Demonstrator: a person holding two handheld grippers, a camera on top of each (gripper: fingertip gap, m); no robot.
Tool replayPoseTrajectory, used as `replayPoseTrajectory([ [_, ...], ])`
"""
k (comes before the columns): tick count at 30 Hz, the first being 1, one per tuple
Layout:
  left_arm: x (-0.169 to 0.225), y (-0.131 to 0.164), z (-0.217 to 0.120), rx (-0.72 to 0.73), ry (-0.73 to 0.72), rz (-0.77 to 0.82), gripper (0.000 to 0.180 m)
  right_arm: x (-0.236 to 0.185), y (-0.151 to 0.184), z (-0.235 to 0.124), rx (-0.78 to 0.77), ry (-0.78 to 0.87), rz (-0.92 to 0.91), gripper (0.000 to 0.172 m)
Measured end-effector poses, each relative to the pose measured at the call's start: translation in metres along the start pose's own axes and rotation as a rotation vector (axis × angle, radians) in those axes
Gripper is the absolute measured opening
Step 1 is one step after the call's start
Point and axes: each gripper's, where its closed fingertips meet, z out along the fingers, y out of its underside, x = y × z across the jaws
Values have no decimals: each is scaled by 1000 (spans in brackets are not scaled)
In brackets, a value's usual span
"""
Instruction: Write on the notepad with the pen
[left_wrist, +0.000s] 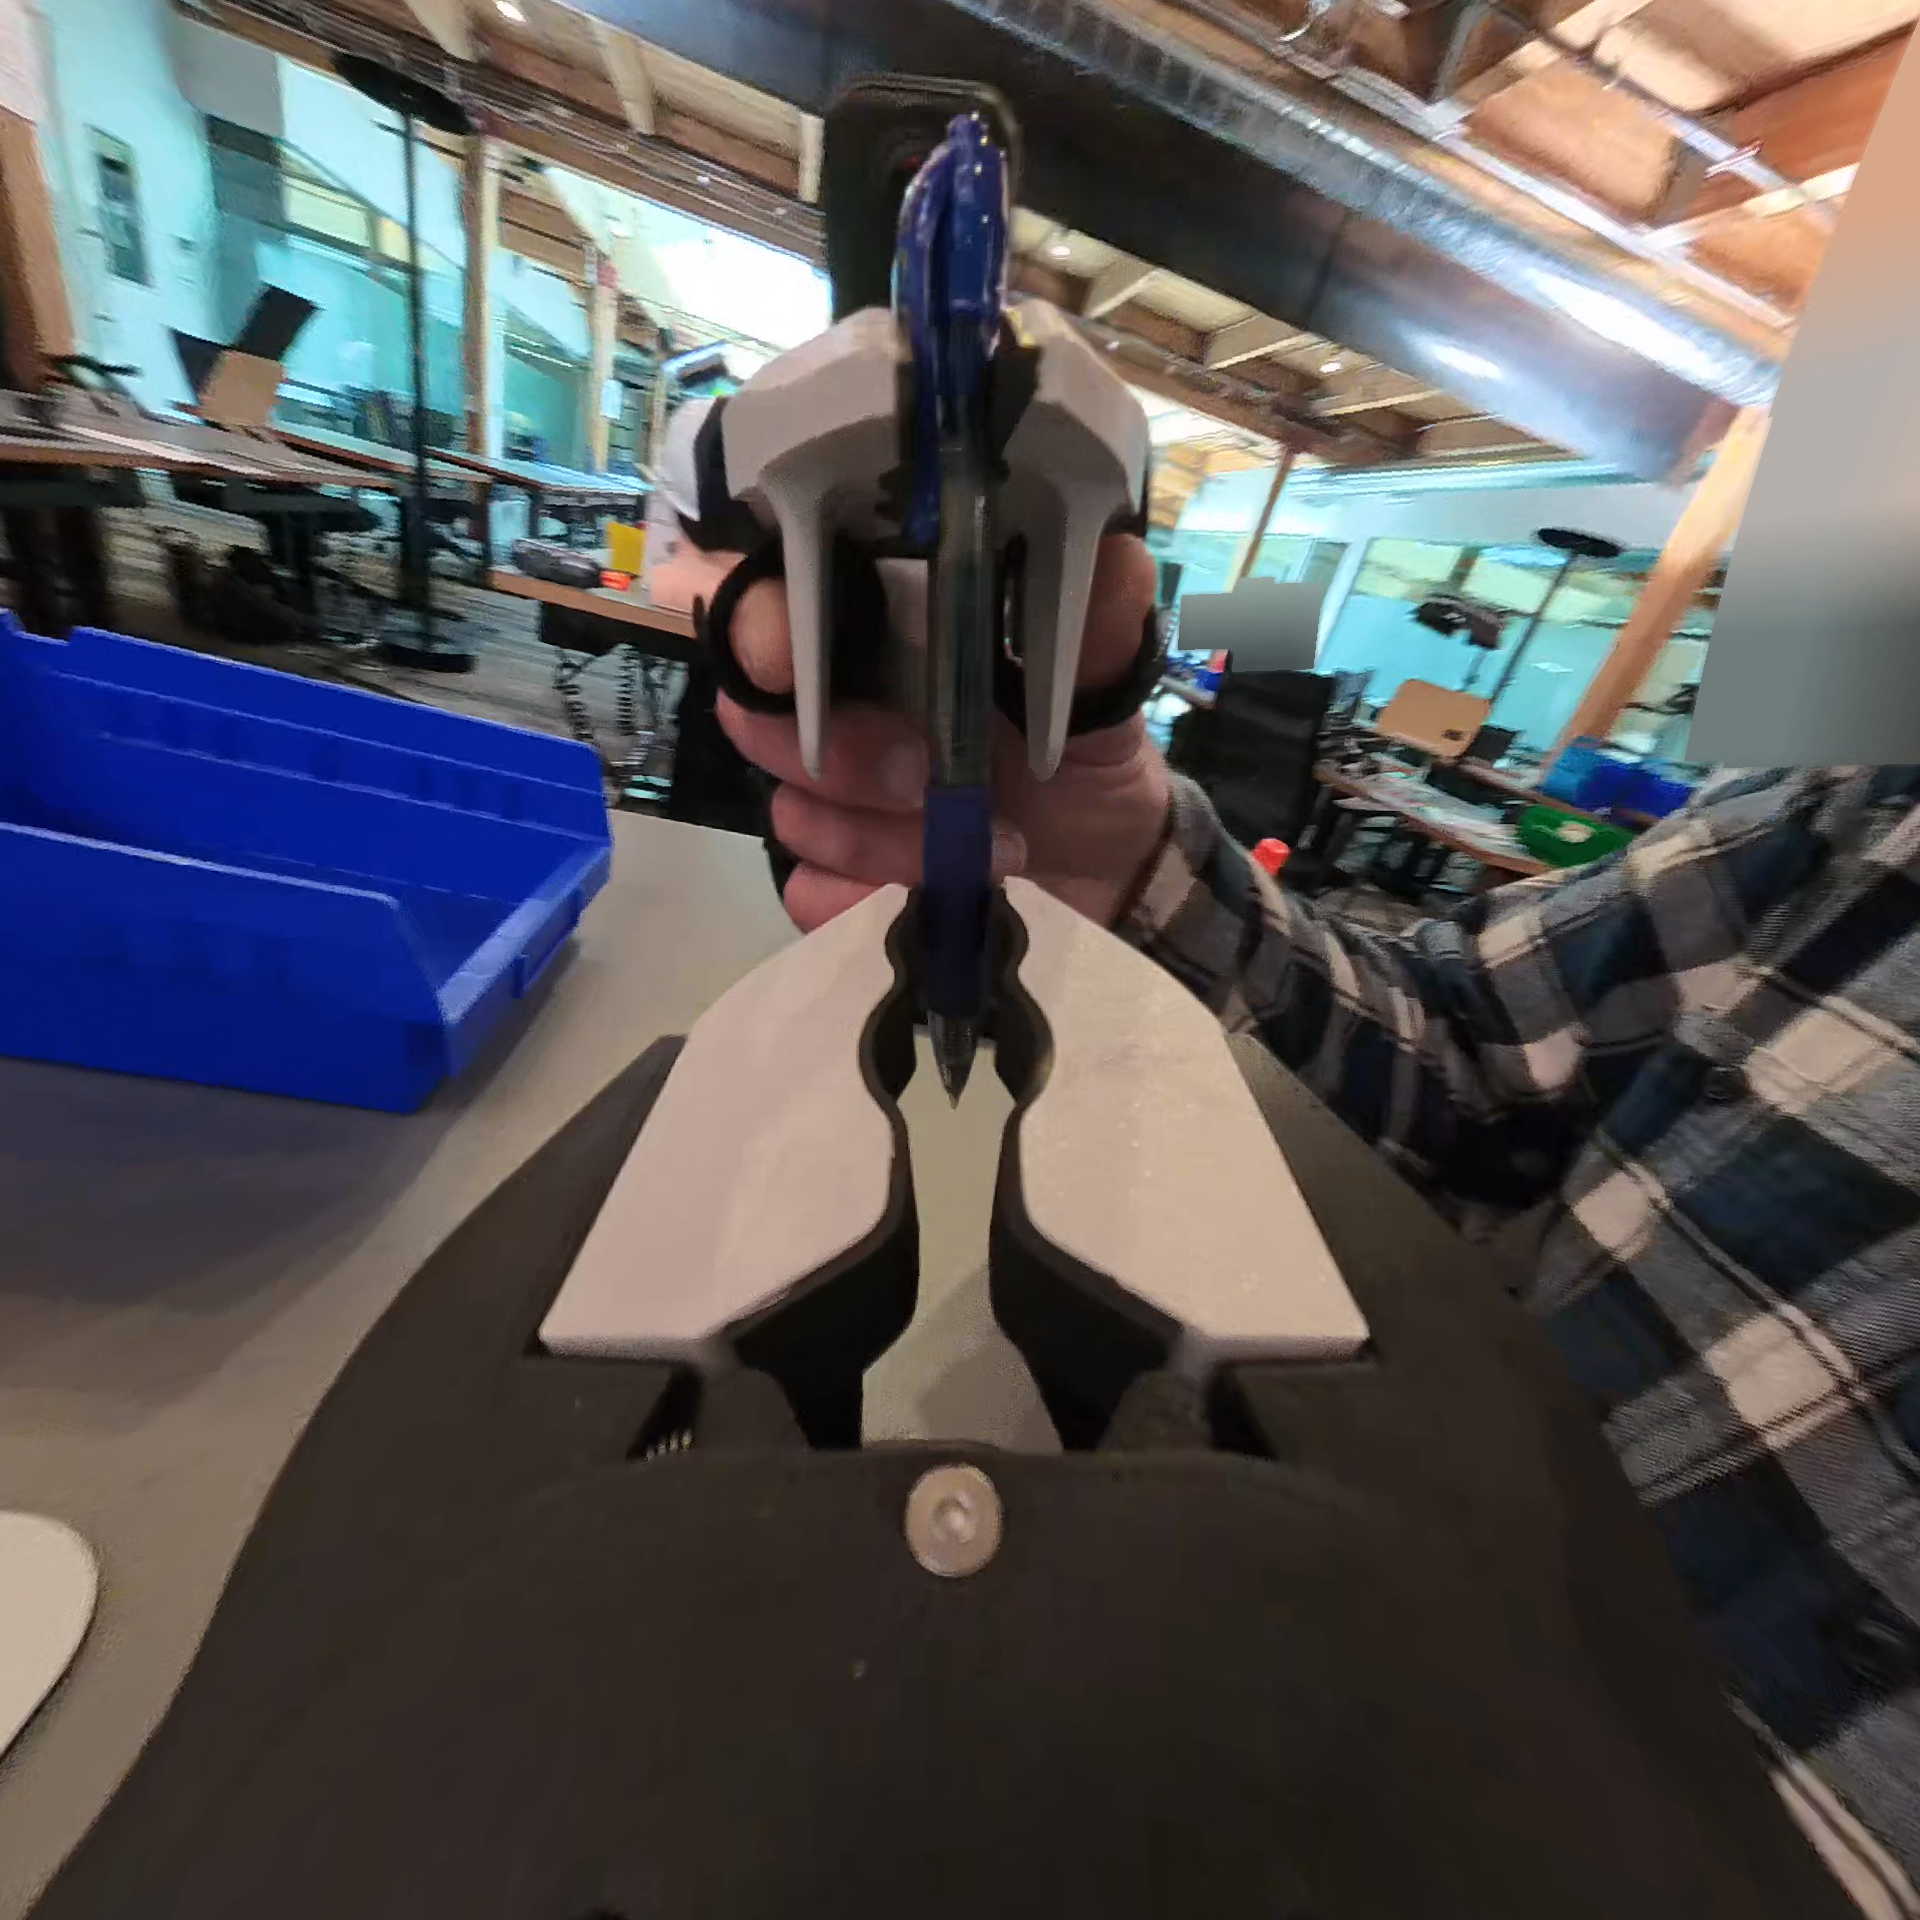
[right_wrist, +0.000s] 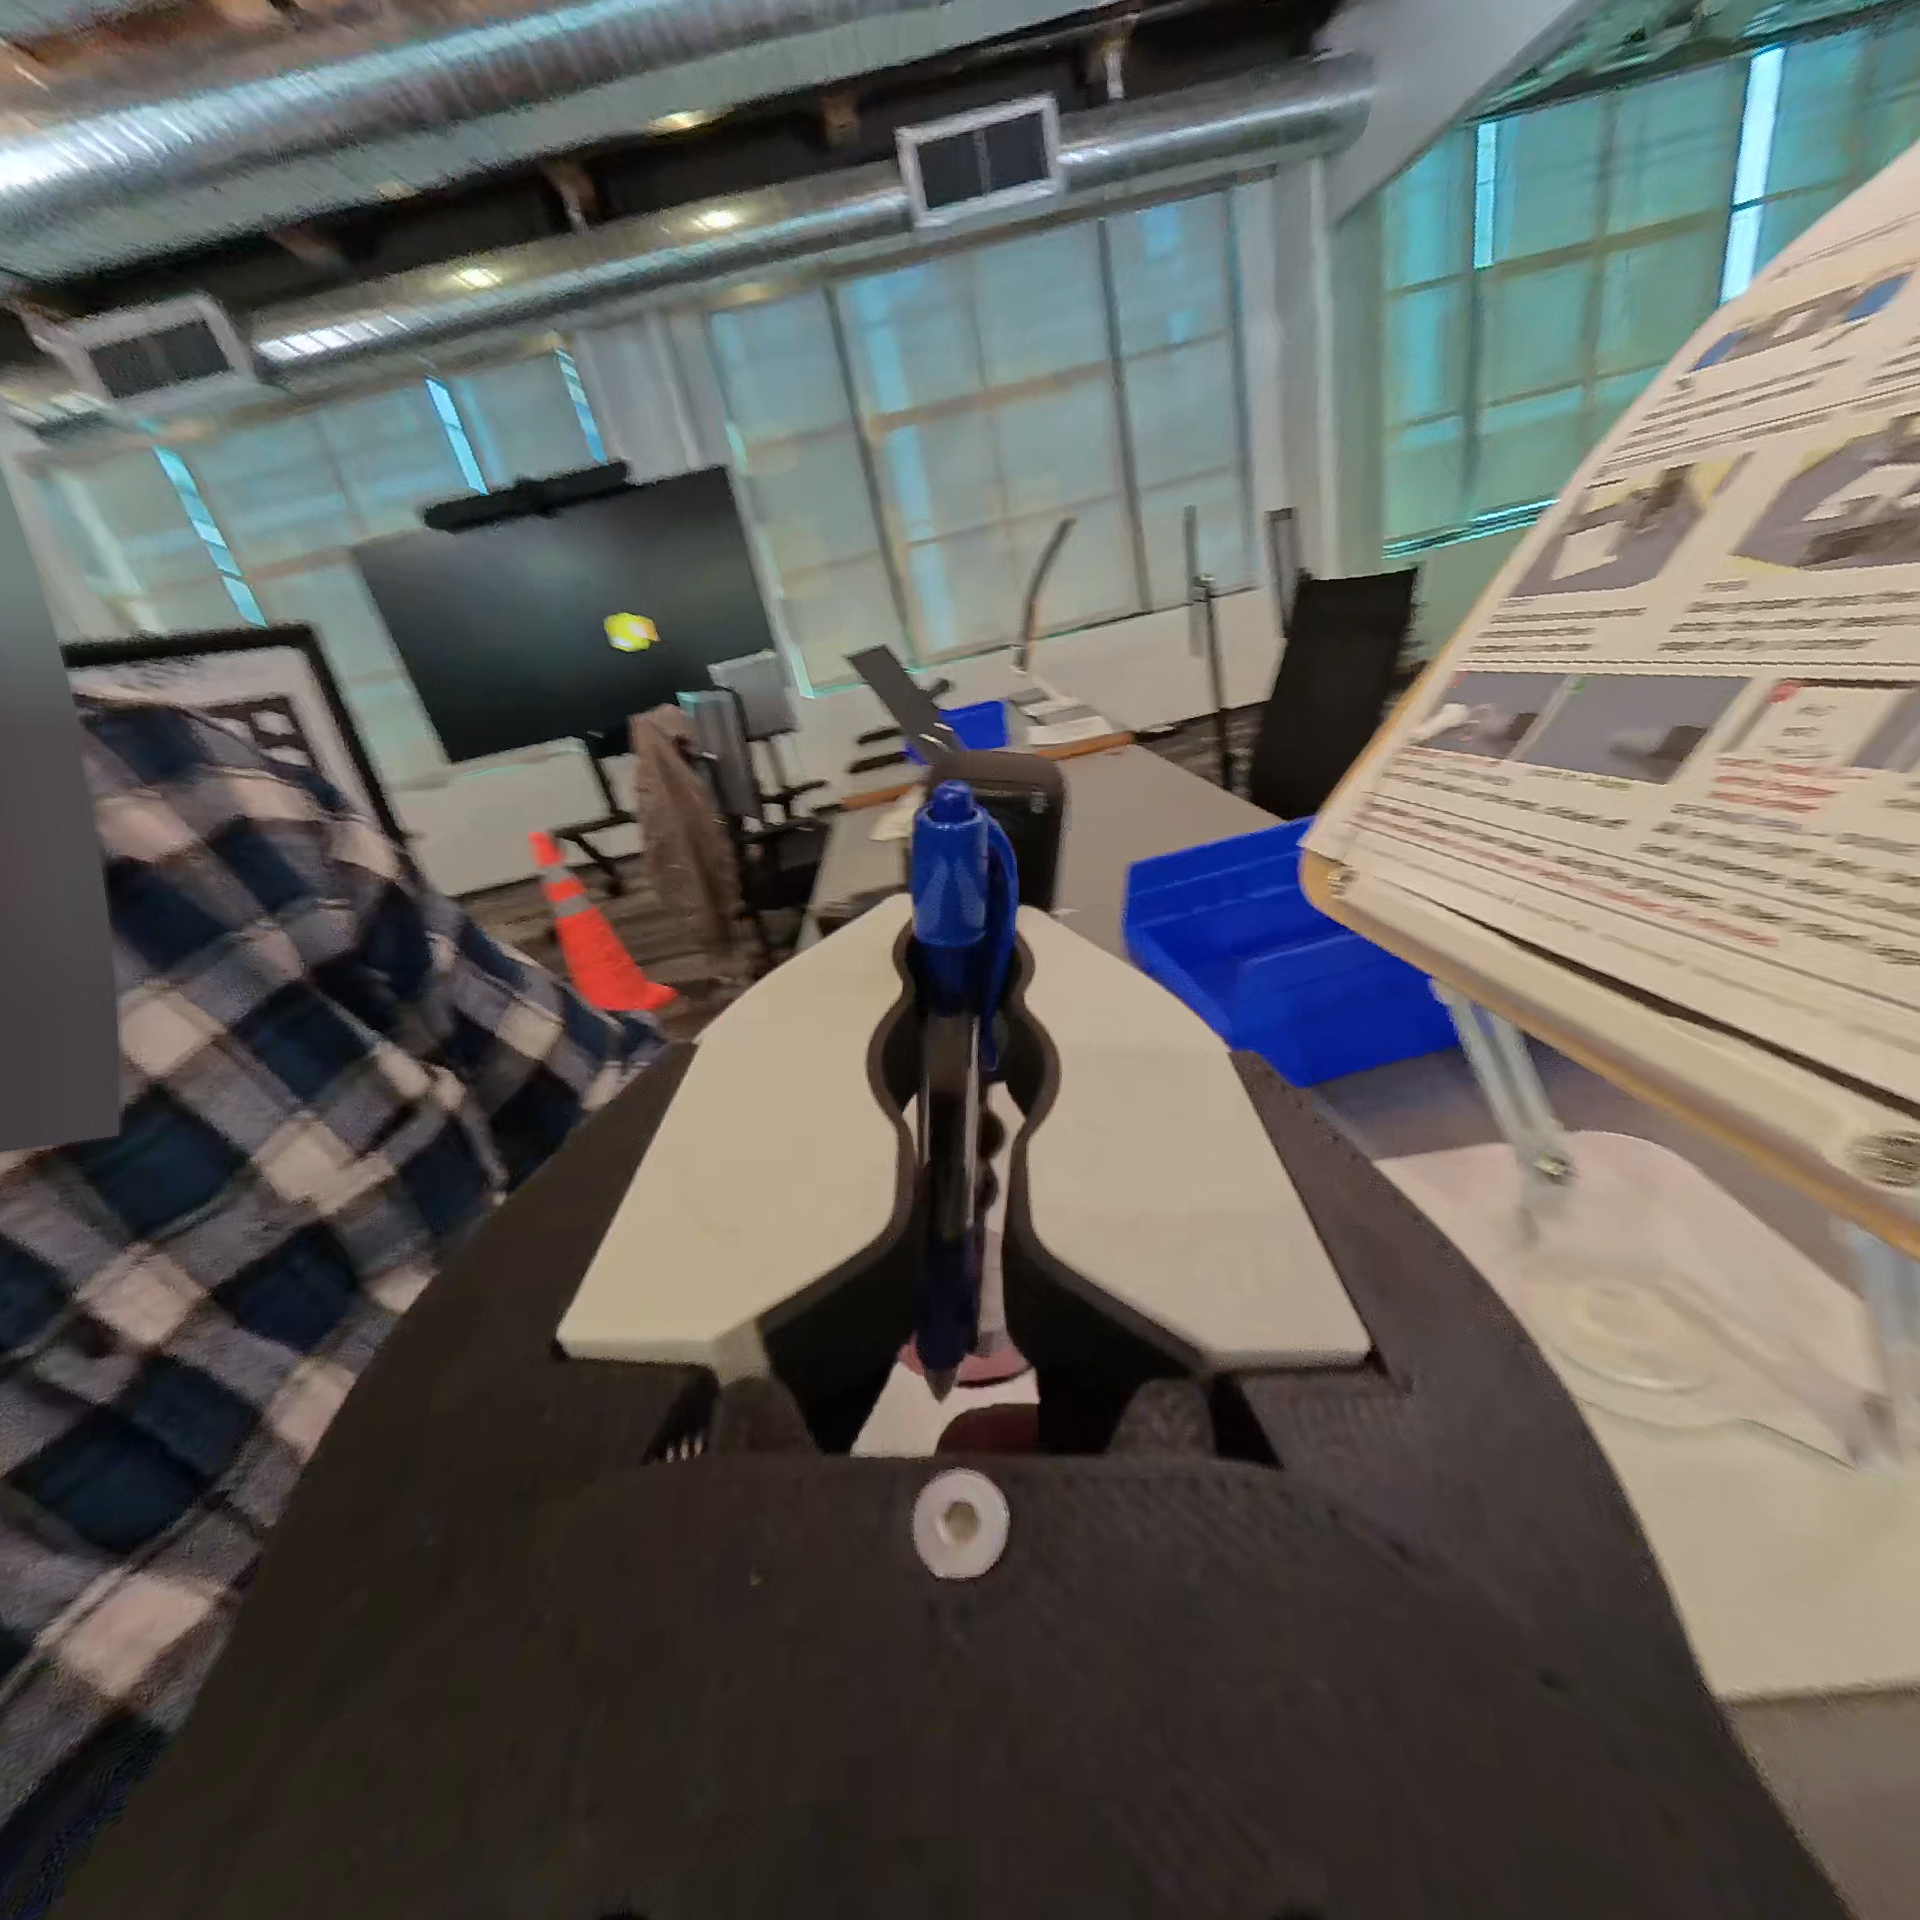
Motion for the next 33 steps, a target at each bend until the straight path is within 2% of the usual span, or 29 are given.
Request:
replayPoseTrajectory([
  [1, -2, 0, 0, 5, -25, 10, 11, 2, 0, 0, -2, 34, -24, 14],
  [3, -8, -3, -2, 38, -92, 27, 11, 7, -4, 0, 10, 96, -39, 33],
  [5, -15, -2, -3, 56, -159, 51, 11, 16, -4, -2, 10, 189, -53, 36],
  [8, -19, 2, -1, 39, -222, 101, 11, 20, 1, 0, -11, 232, -49, 38],
  [9, -19, 3, 0, 34, -230, 114, 11, 20, 3, 1, -20, 232, -50, 30],
  [10, -19, 4, 1, 28, -234, 123, 11, 19, 4, 2, -27, 231, -55, 15],
  [12, -21, 7, 3, 9, -247, 131, 11, 18, 7, 4, -42, 229, -55, 8],
  [21, -23, 7, 1, 22, -254, 95, 12, 16, 9, 4, -68, 233, -83, 7],
  [23, -24, 6, -6, -4, -250, 105, 24, 16, 2, -1, -31, 228, -79, 7],
  [24, -28, 5, -13, -25, -270, 111, 35, 15, -1, -4, -14, 220, -68, 7],
  [25, -30, 7, -20, -61, -281, 112, 42, 15, -3, -8, 1, 209, -52, 7],
  [26, -30, 12, -28, -120, -267, 116, 39, 16, -4, -11, 11, 208, -45, 7],
  [28, -41, 30, -53, -302, -336, 198, 46, 17, -4, -17, 15, 206, -36, 7],
  [30, -41, 69, -85, -573, -304, 200, 52, 15, -1, -20, 17, 192, -28, 6],
  [33, -46, 117, -139, -840, -335, 195, 67, 12, 7, -24, 8, 180, -18, 6],
])
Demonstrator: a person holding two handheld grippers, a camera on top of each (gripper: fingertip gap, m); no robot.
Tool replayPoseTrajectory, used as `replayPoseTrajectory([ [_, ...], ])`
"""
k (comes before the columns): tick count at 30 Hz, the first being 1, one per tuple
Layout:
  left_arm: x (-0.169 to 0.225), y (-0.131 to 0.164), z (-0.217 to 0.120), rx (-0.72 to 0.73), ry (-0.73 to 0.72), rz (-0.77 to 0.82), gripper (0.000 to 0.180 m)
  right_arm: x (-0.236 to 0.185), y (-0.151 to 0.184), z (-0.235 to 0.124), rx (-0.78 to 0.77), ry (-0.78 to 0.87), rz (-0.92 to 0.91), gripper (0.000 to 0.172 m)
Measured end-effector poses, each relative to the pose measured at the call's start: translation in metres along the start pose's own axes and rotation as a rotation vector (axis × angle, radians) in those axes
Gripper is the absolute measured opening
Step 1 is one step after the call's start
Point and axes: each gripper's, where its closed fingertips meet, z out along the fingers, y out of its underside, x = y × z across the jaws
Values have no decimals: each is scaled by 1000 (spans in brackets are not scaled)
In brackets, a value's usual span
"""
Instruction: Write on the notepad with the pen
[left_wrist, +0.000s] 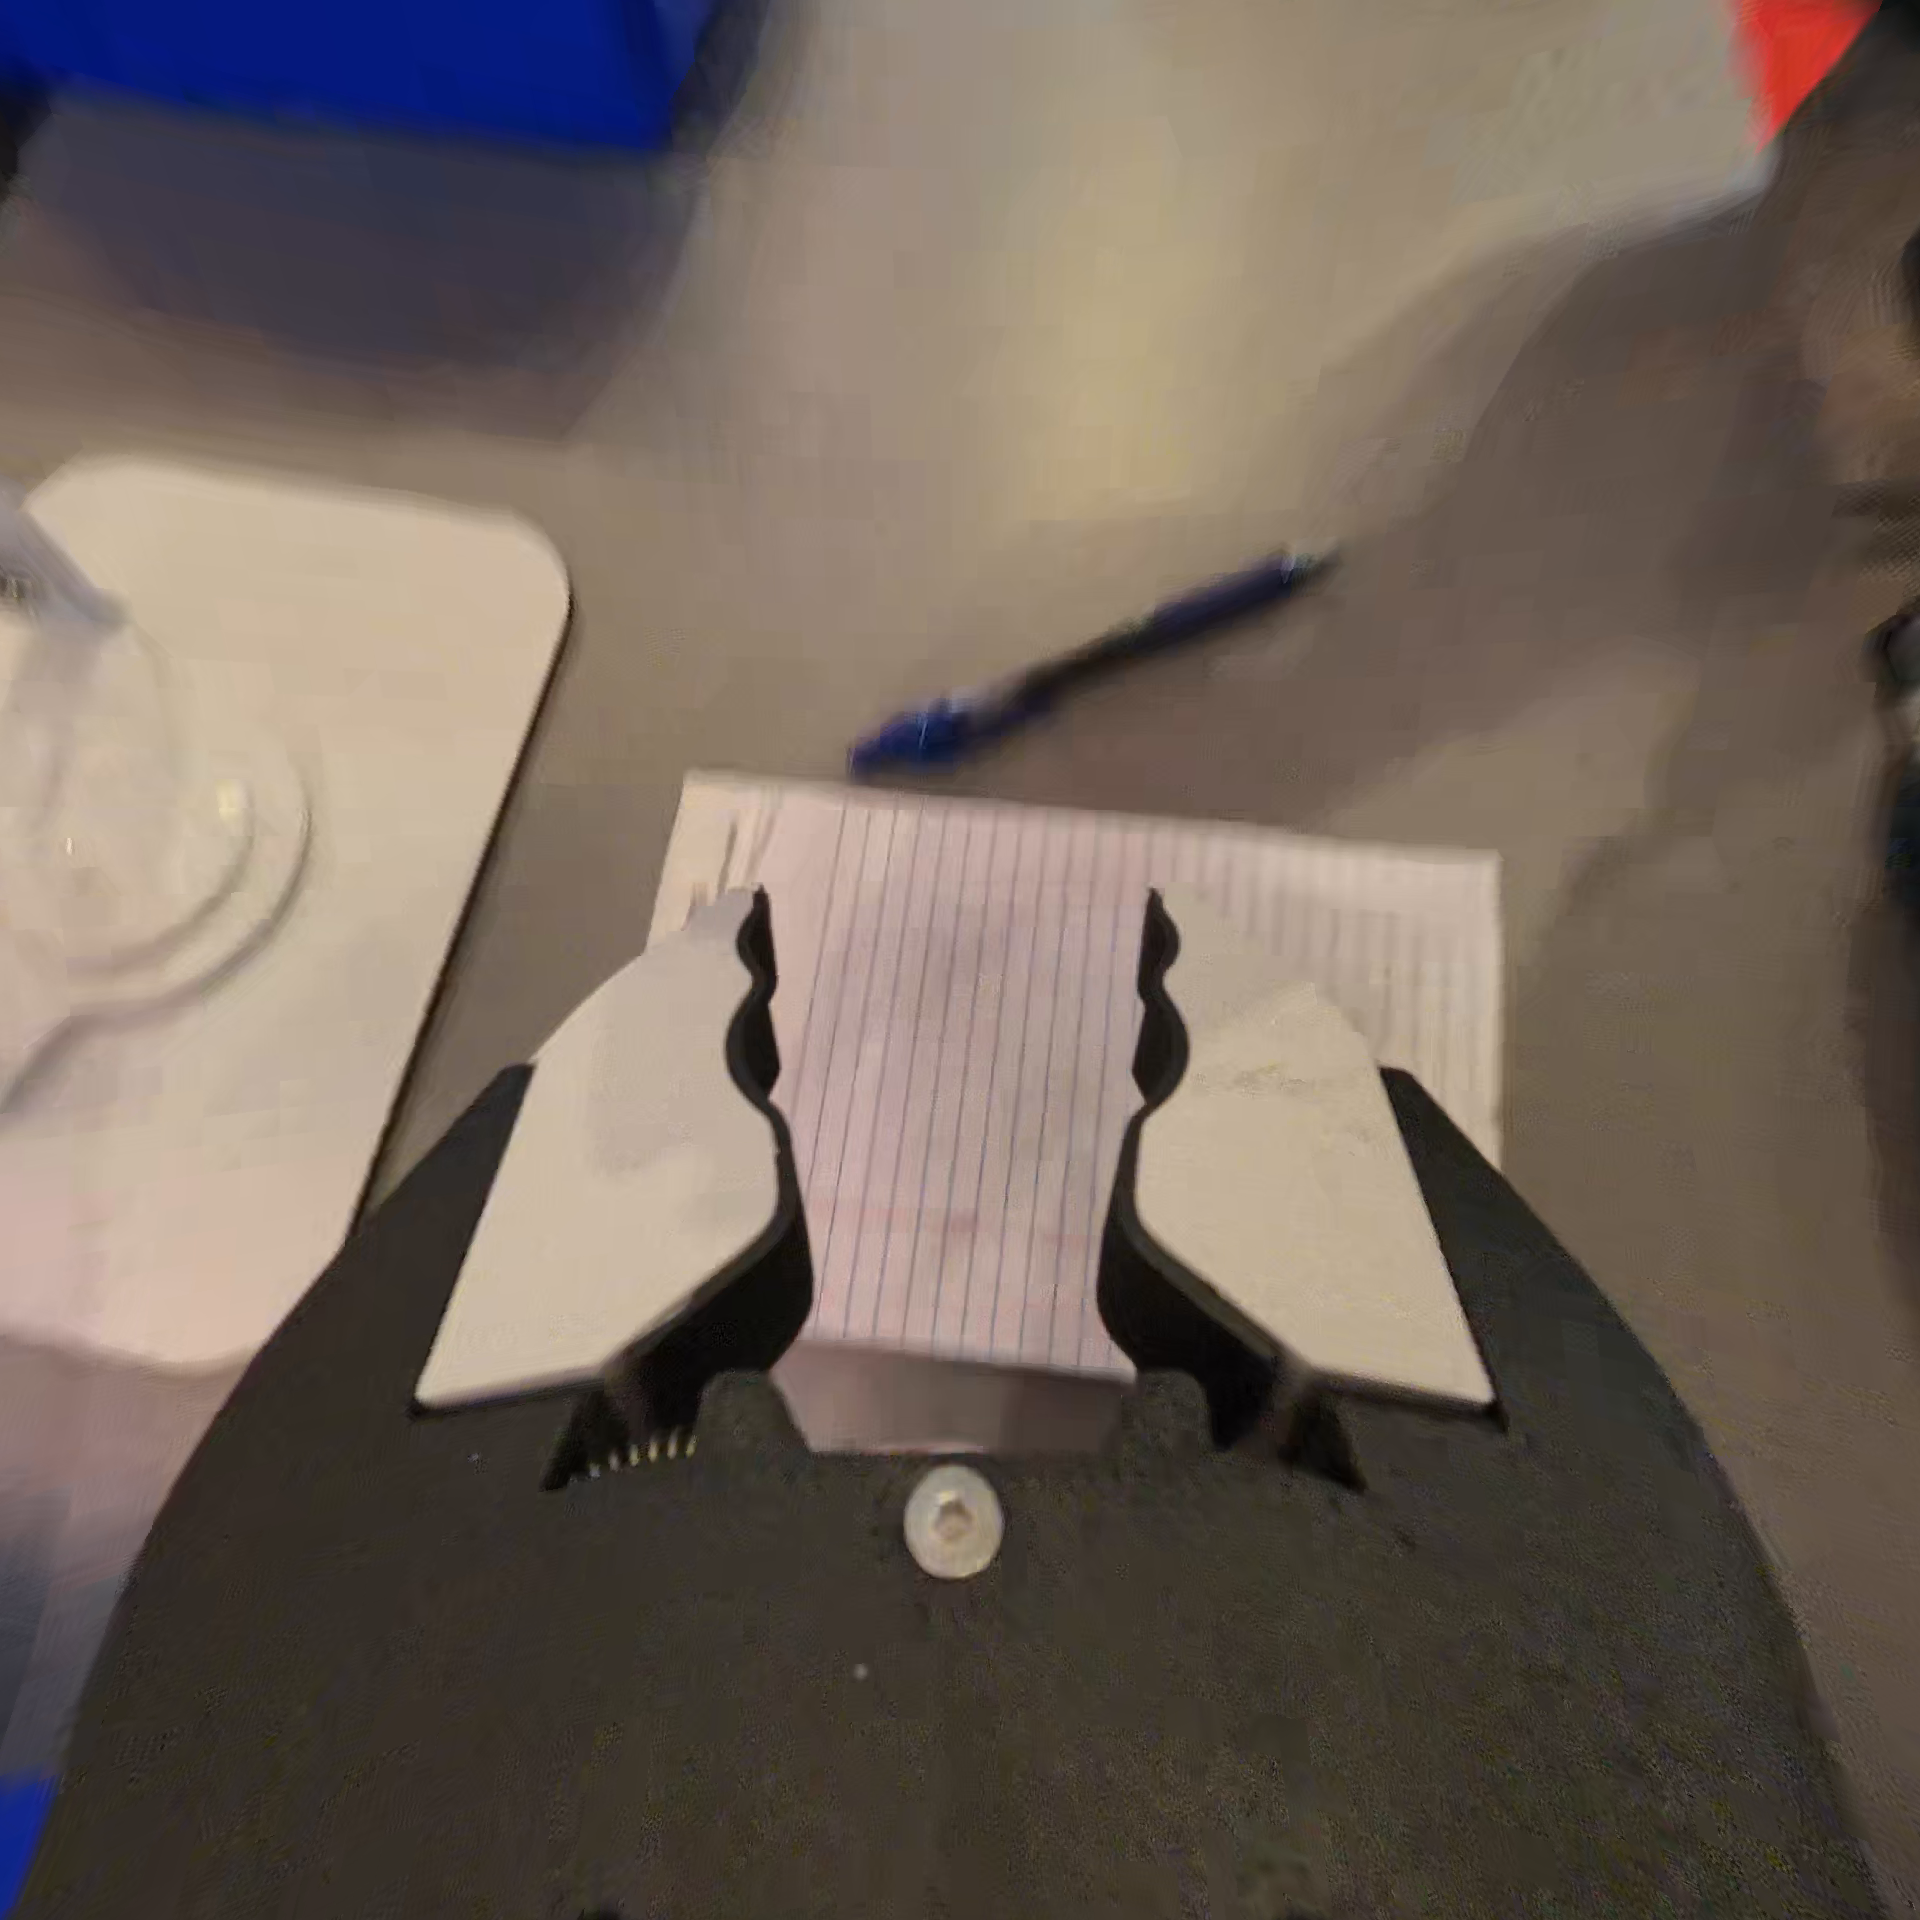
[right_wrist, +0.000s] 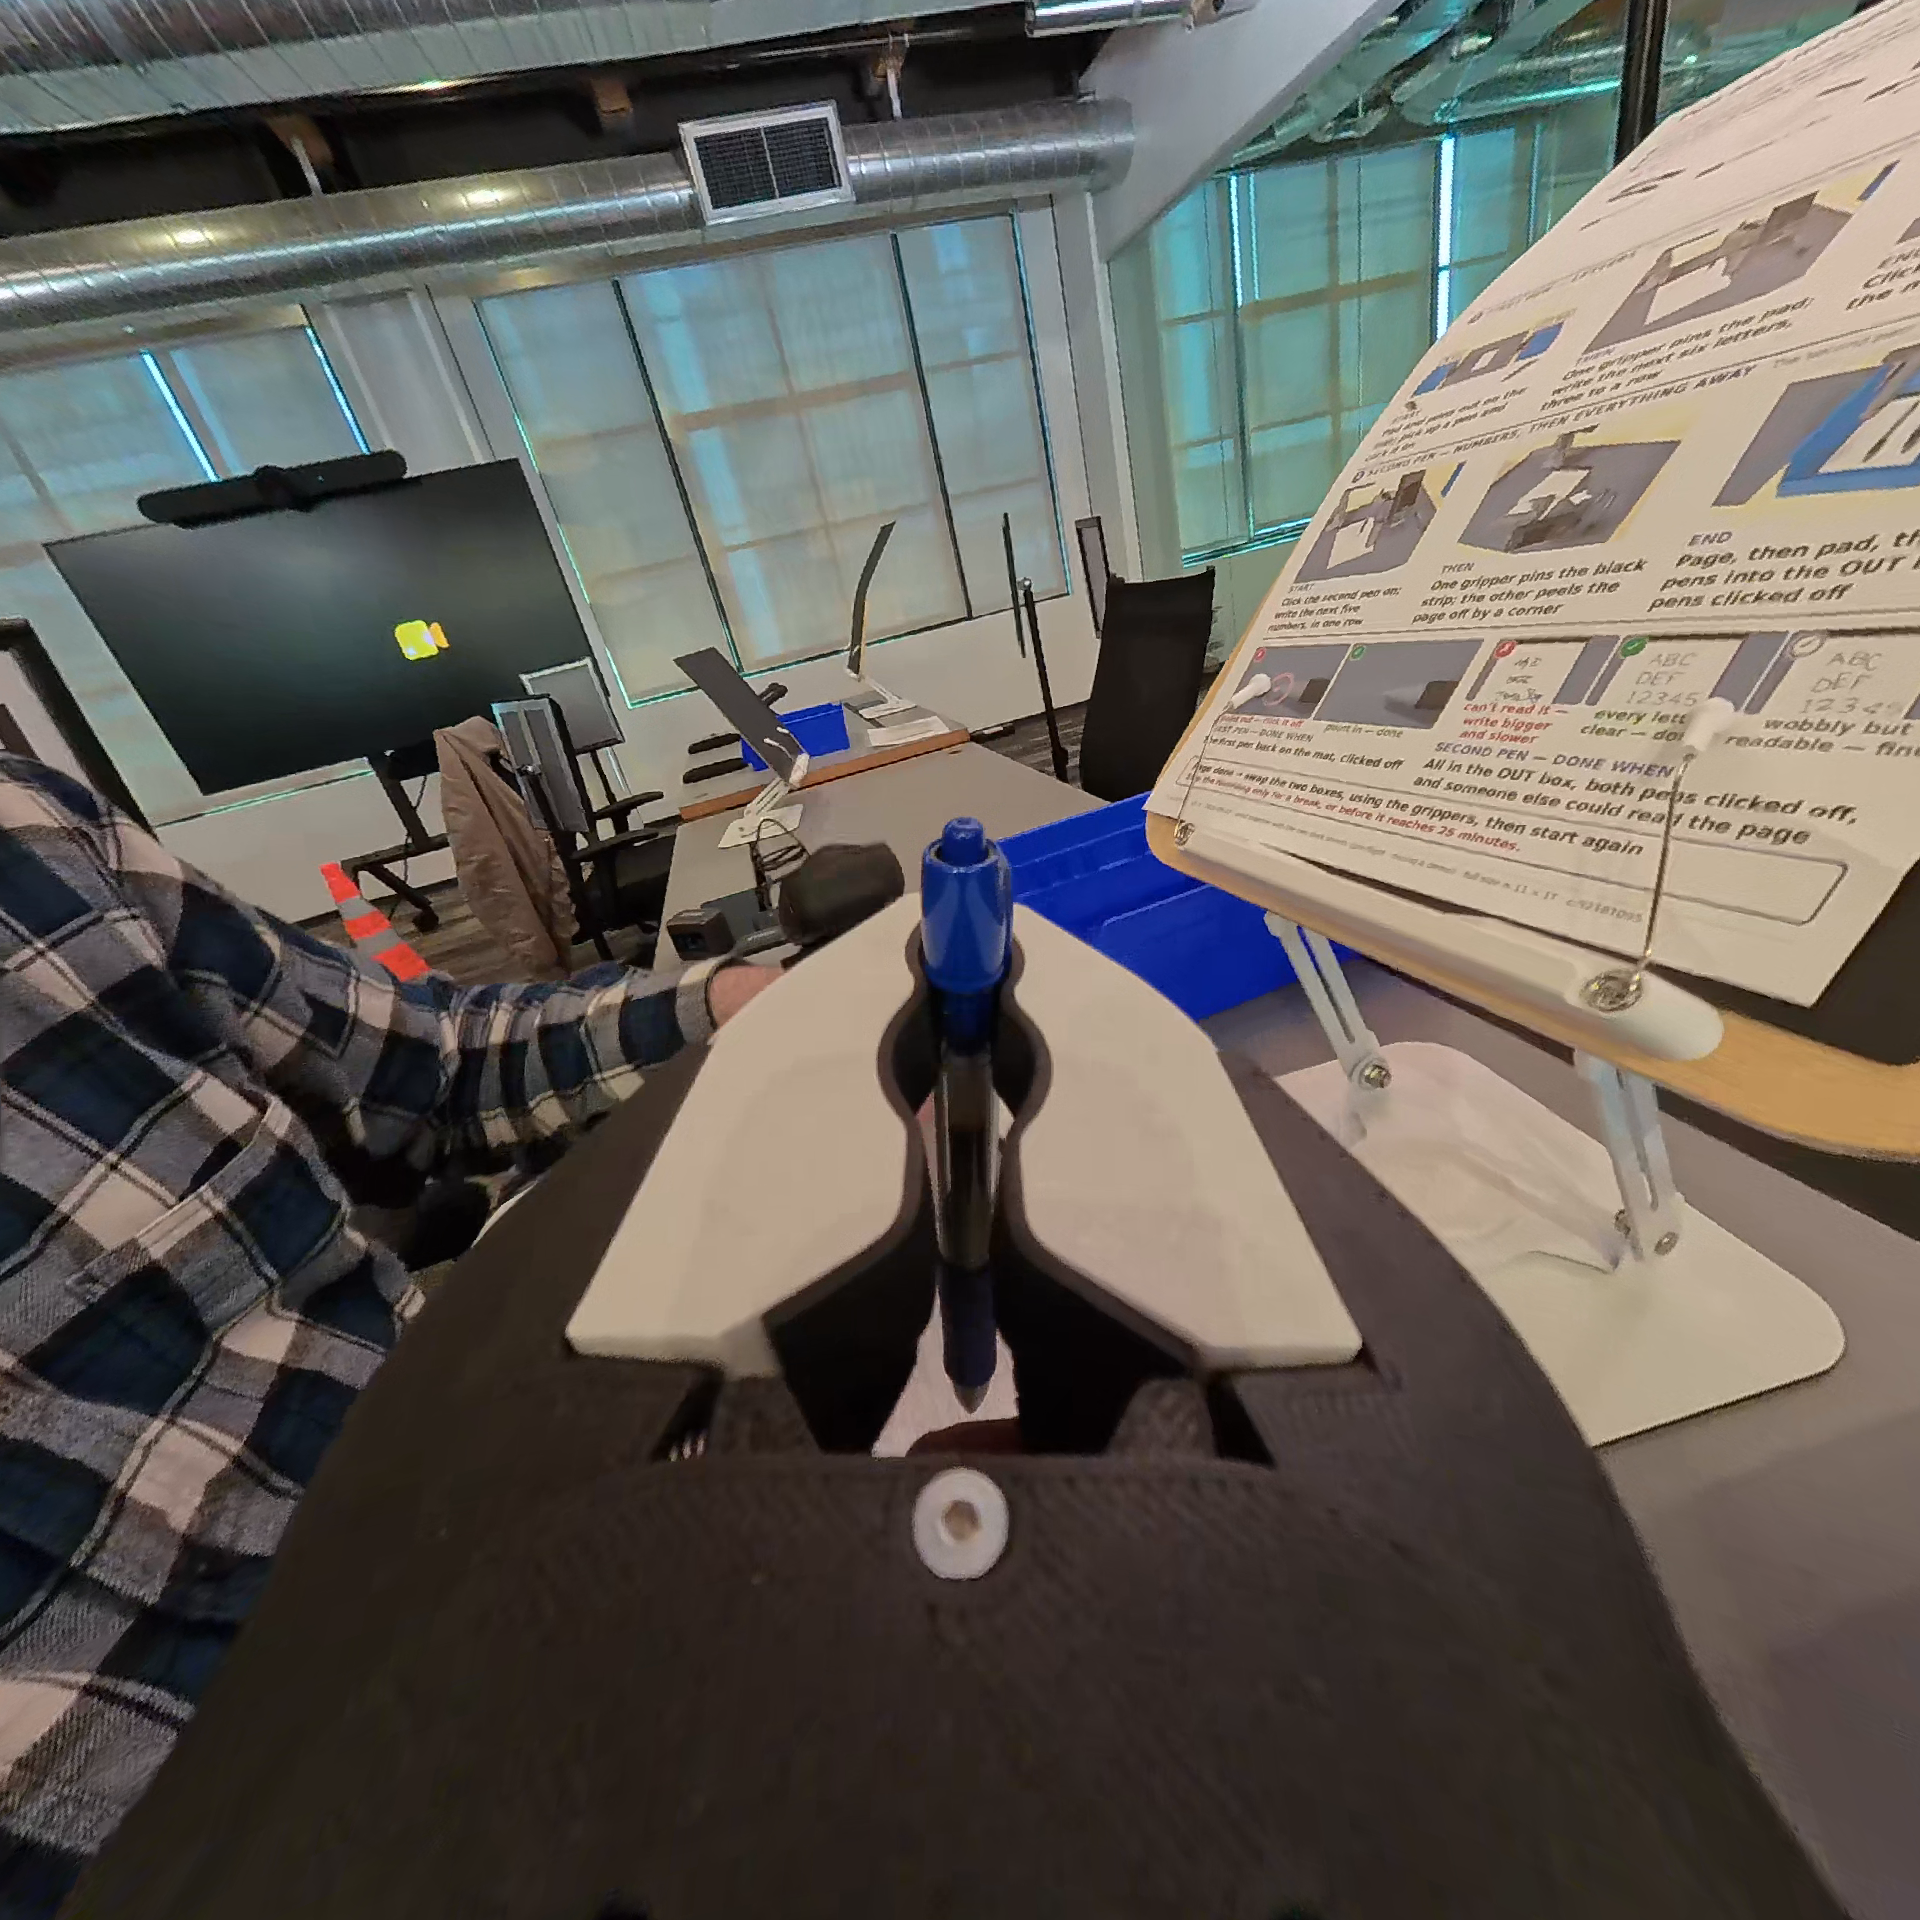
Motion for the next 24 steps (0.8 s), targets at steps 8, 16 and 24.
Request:
replayPoseTrajectory([
  [8, 15, 61, 11, -129, 2, -14, 74, -4, 16, -1, -2, -23, 39, 6],
  [16, 23, 39, 35, -57, -121, -135, 73, -8, 16, 5, 8, -22, 29, 6],
  [24, 30, 9, 61, -68, -318, -205, 58, -9, 14, 9, 29, -23, 30, 6],
])
